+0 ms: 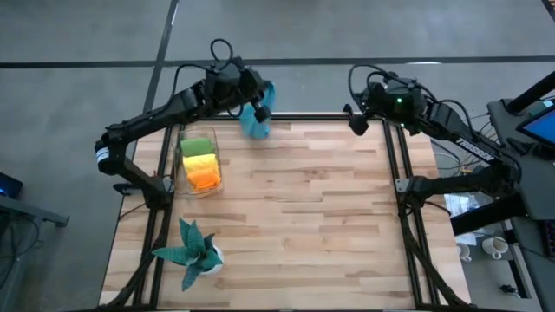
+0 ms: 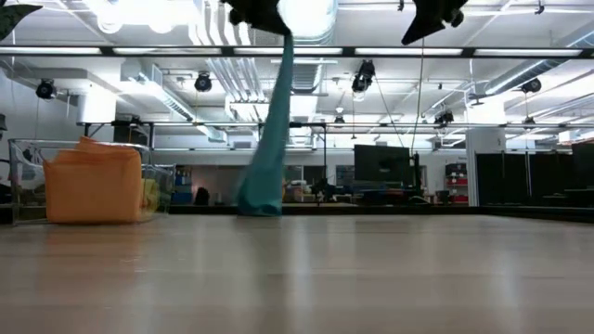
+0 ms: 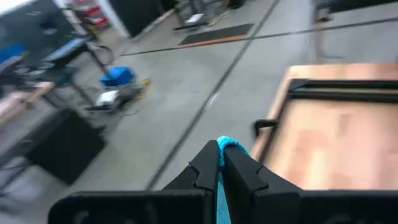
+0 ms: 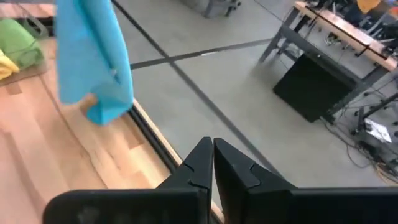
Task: Roll microfiber towels into tight, uniform cylinder then place into a basket
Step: Fold the blue microfiber towel
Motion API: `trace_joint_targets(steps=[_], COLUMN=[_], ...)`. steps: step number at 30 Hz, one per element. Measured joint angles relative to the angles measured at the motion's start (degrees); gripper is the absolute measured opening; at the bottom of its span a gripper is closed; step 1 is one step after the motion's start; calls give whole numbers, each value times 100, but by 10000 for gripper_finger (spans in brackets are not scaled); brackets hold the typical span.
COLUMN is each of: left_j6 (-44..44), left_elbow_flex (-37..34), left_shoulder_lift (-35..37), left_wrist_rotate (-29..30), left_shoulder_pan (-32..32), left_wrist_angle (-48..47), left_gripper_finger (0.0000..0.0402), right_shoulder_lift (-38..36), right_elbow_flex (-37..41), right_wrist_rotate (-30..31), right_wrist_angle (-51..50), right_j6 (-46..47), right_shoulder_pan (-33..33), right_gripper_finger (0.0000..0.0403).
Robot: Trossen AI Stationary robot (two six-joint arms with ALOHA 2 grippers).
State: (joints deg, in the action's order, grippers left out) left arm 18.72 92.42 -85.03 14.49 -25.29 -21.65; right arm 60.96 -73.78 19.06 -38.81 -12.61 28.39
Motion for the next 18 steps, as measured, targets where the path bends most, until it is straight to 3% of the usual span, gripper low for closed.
trace_joint_targets(steps=[4,11,14,18], left_j6=[-176,-181,-183,-194], left_elbow_flex=[225,398,410,387], left_shoulder_lift=[-2,7,11,-11], left_wrist_rotate=[-216,-407,-393,-374], left_shoulder_pan=[291,698,742,777], left_wrist_angle=[-192,-317,-444,-496], left_gripper_finger=[0,0,0,0], right_shoulder_lift=[104,128,96,72], right_elbow_flex=[122,1058,1802,2905], right_wrist_rotate=[-83,-1102,-1465,-2185], right_wrist_angle=[22,217,751,2342], right_j6=[103,297,305,489], right_shoulder_pan=[-1,-71,-142,-420], right_gripper_finger=[21,89,115,146])
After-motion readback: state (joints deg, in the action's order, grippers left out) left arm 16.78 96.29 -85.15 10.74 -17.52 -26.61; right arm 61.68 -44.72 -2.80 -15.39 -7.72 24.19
